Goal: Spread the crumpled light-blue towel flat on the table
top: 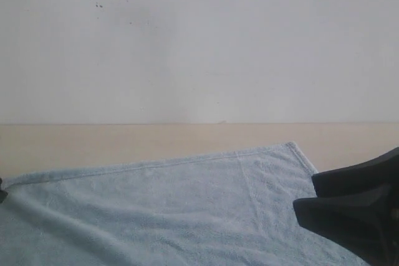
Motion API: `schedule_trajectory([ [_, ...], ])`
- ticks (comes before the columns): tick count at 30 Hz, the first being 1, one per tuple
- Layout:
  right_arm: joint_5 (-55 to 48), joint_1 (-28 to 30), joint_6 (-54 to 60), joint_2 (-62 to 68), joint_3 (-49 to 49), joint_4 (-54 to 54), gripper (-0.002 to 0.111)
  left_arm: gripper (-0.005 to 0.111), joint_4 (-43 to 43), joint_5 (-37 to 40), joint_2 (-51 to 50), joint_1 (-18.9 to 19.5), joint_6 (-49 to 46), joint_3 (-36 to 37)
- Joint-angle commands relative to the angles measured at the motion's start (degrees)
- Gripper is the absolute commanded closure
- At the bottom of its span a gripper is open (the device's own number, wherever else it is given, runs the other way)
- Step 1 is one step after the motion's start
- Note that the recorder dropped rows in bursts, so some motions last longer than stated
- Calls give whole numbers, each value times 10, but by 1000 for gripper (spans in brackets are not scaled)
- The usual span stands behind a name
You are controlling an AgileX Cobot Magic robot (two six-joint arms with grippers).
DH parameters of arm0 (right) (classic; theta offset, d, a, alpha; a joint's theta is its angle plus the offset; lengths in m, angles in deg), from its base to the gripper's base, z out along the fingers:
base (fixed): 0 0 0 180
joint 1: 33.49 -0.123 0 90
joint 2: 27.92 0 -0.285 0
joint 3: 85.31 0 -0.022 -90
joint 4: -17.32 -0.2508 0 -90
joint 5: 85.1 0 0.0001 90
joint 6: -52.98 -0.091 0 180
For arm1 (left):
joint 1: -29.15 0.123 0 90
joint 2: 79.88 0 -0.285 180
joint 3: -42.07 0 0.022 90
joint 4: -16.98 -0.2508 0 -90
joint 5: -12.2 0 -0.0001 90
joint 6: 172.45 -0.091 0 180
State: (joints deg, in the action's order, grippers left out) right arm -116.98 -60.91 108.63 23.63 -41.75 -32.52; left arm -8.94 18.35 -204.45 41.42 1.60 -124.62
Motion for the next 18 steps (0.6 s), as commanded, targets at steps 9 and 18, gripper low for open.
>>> schedule_trajectory([
  [9,-35,1,4,-3,0,-8,69,60,46,4,112,-1,60,-16],
  [18,50,1,7,3,0,55,71,60,103,60,179,-16,60,80],
])
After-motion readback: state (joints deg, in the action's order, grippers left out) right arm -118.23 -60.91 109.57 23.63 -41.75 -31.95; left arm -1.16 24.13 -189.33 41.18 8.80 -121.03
